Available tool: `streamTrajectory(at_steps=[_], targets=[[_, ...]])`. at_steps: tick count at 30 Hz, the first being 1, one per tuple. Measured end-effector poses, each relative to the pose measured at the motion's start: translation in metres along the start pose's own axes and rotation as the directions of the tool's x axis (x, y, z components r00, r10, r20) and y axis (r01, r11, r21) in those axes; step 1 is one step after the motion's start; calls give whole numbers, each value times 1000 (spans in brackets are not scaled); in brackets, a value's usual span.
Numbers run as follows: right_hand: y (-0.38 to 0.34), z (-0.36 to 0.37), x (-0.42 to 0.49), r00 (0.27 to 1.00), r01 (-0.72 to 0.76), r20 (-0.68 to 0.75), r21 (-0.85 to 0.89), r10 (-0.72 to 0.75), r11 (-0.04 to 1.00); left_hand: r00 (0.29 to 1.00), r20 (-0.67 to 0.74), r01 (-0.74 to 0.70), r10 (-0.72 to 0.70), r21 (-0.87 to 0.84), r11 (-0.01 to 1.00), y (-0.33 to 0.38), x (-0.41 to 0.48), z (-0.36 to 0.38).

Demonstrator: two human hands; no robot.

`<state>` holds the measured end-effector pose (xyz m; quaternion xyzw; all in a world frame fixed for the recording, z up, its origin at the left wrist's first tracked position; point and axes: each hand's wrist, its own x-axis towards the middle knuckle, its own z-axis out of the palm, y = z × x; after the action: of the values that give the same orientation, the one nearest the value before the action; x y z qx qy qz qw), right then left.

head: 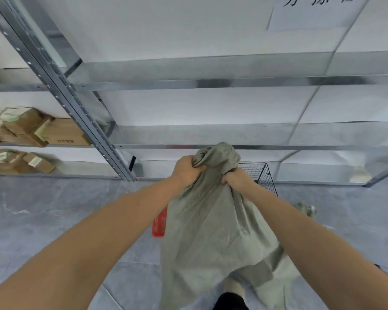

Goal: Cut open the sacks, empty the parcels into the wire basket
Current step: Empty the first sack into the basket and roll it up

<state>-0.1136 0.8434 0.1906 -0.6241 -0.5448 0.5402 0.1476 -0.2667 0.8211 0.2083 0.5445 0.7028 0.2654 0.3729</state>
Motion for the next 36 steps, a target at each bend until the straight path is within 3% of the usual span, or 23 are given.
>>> streamTrajectory(at_steps=[5, 8, 12, 15, 17, 19, 22, 24, 26, 29, 33, 36], targets=[[26, -23, 83, 973, -220, 91, 125, 210, 967, 996, 19, 82, -83, 37, 996, -23, 80, 51], [44, -29, 129, 943, -320, 129, 97, 307, 943, 992, 78, 97, -104, 84, 992, -40, 124, 82], [57, -25, 196, 904, -412, 198, 176, 378, 894, 990, 70, 109, -120, 143, 984, -71, 186, 104], [61, -14, 240, 938, -338, 134, 145, 320, 930, 994, 36, 96, -101, 102, 990, -92, 224, 112], [66, -11, 268, 971, -238, 5, 81, 238, 968, 998, 48, 30, -38, 160, 987, -105, 246, 119], [70, -12, 294, 979, -150, -153, -90, 135, 984, 994, 107, -6, -18, 217, 976, -121, 262, 126], [76, -15, 317, 958, -201, -264, -334, 113, 921, 988, 120, 61, -101, 302, 952, -142, 279, 123], [79, -12, 324, 949, -235, -284, -350, 136, 907, 983, 122, 84, -136, 361, 929, -157, 293, 112], [84, -8, 326, 949, -193, -305, -360, 81, 913, 965, 199, 104, -169, 301, 948, -169, 305, 104], [92, 7, 319, 957, -108, -286, -514, -51, 851, 887, 386, 85, -254, 404, 911, -185, 311, 103], [107, 40, 317, 961, 80, -161, -619, -226, 782, 900, 403, -50, -169, 480, 876, -211, 317, 108], [122, 61, 318, 974, 163, -7, -669, -225, 725, 880, 447, -88, -159, 482, 872, -231, 314, 107]])
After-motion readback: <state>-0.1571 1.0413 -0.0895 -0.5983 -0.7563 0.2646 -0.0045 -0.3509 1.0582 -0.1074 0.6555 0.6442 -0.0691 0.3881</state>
